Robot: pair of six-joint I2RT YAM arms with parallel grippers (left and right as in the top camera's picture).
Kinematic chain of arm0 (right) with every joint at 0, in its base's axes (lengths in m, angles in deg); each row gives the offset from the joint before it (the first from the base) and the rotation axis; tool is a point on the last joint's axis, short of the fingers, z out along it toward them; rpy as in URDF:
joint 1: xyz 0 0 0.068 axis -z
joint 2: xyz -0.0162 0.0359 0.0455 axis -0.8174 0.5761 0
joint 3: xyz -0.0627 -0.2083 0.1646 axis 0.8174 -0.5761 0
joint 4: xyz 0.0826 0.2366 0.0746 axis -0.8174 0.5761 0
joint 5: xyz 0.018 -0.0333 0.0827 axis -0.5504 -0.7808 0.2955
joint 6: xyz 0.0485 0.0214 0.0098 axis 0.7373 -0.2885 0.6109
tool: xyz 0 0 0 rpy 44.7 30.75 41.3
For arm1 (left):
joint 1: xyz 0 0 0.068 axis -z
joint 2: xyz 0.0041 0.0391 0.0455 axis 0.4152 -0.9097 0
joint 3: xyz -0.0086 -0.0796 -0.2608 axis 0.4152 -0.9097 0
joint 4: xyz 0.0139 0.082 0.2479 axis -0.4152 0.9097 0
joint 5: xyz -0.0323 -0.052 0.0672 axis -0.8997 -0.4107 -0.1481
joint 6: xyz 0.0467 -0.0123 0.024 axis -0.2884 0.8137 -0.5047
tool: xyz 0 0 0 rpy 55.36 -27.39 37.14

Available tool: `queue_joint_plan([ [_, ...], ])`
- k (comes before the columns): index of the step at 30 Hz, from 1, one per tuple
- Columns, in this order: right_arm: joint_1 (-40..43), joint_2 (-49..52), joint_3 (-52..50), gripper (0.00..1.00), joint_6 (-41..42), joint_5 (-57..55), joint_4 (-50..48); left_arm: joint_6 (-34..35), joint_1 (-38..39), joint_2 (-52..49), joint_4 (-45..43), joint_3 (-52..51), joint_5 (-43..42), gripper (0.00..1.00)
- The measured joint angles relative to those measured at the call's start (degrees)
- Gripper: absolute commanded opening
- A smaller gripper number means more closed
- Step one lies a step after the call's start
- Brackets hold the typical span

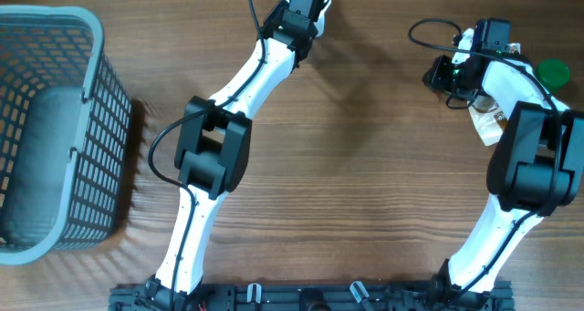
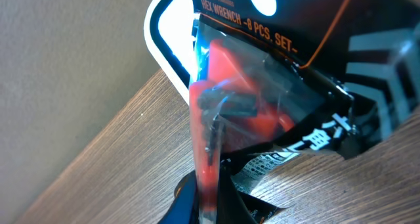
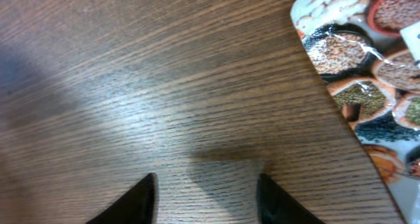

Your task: Scan the item barcode

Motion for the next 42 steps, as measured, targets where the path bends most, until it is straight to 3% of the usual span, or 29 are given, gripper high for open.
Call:
queue_joint_plan([
  [3,-0.4,0.0,0.4,0.88,0.5,1.3,-0.2,-3.7,0.0,-0.1,0.1,0.0,0.0,0.04],
  [7,-0.8,-0.1,0.6,0.98,0.5,2.1,-0.2,-6.6,-0.1,-0.5,0.3,0.0,1.2,0.04],
  [27,-0.9,-0.2,0.7,1.00,0.5,2.3,-1.1,-15.4,-1.1,-0.7,0.5,0.0,4.1,0.04],
  [33,-0.9,-0.2,0.7,1.00,0.5,2.3,-1.1,-25.7,-1.1,-0.6,-6.6,0.0,11.5,0.04],
  [42,-0.9,-0.2,0.7,1.00,0.5,2.3,-1.2,-35.0,-0.9,-0.6,-6.0,0.0,13.5,0.04],
])
